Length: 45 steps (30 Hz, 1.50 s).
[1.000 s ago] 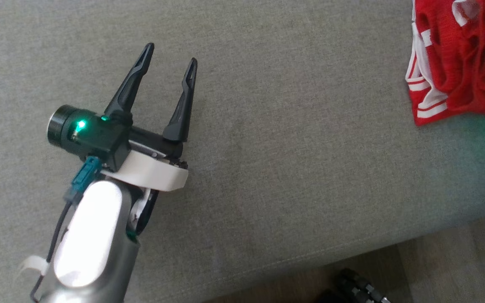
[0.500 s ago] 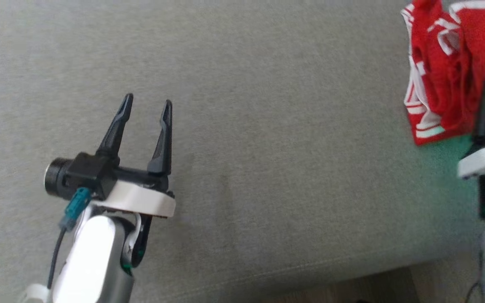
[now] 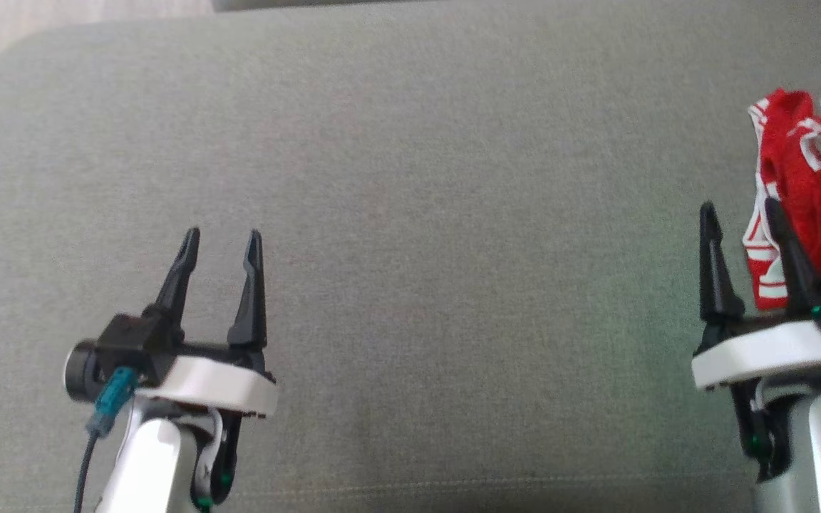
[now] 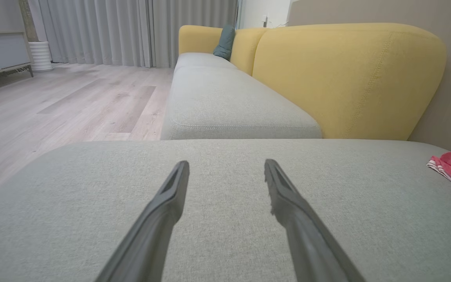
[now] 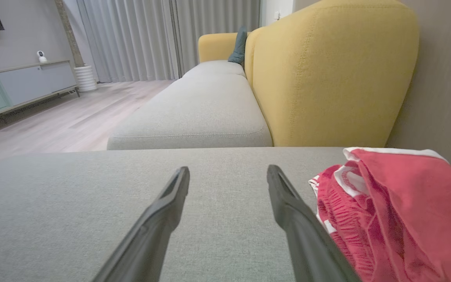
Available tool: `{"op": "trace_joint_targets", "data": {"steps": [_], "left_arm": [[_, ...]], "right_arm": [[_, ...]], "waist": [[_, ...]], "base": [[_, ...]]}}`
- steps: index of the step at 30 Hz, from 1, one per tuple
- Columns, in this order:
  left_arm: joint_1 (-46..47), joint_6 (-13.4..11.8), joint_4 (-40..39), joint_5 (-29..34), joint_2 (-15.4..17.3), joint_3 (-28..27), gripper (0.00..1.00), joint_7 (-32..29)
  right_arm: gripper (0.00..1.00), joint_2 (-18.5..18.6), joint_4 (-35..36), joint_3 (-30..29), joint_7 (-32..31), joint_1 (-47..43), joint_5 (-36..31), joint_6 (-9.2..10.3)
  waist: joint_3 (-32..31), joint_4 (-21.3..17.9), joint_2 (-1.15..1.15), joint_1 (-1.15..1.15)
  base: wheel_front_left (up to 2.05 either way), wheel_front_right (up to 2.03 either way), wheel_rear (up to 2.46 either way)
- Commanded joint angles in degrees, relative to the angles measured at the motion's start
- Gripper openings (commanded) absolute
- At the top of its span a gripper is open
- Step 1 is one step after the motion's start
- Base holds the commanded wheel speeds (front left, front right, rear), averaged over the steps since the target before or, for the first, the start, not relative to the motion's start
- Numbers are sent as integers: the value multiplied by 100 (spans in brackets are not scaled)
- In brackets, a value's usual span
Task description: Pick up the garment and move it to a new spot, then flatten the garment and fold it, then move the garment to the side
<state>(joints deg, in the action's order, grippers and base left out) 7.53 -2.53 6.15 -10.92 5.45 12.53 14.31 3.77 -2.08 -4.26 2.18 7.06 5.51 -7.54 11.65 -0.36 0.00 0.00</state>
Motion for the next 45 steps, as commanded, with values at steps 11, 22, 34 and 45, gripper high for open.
{"op": "trace_joint_targets", "data": {"steps": [11, 22, 34, 45], "left_arm": [[-410, 32, -119, -49, 126, -191, 100, 68], [-536, 43, -34, -21, 161, -143, 100, 68], [-499, 40, 2, 16, 213, -88, 100, 69], [-474, -23, 11, 90, 242, -36, 100, 69]], "right_arm": [[100, -78, 746, 219, -325, -777, 137, 5], [100, -88, 987, 288, -484, -1009, 188, 5], [100, -89, 958, 275, -484, -1022, 278, 5], [100, -89, 941, 262, -494, -1027, 290, 5]], "waist": [[-633, 111, 0, 0], [-798, 53, 0, 0], [-822, 88, 0, 0], [-835, 134, 0, 0]], "base": [[0, 0, 0], [0, 0, 0], [0, 0, 0], [0, 0, 0]]}}
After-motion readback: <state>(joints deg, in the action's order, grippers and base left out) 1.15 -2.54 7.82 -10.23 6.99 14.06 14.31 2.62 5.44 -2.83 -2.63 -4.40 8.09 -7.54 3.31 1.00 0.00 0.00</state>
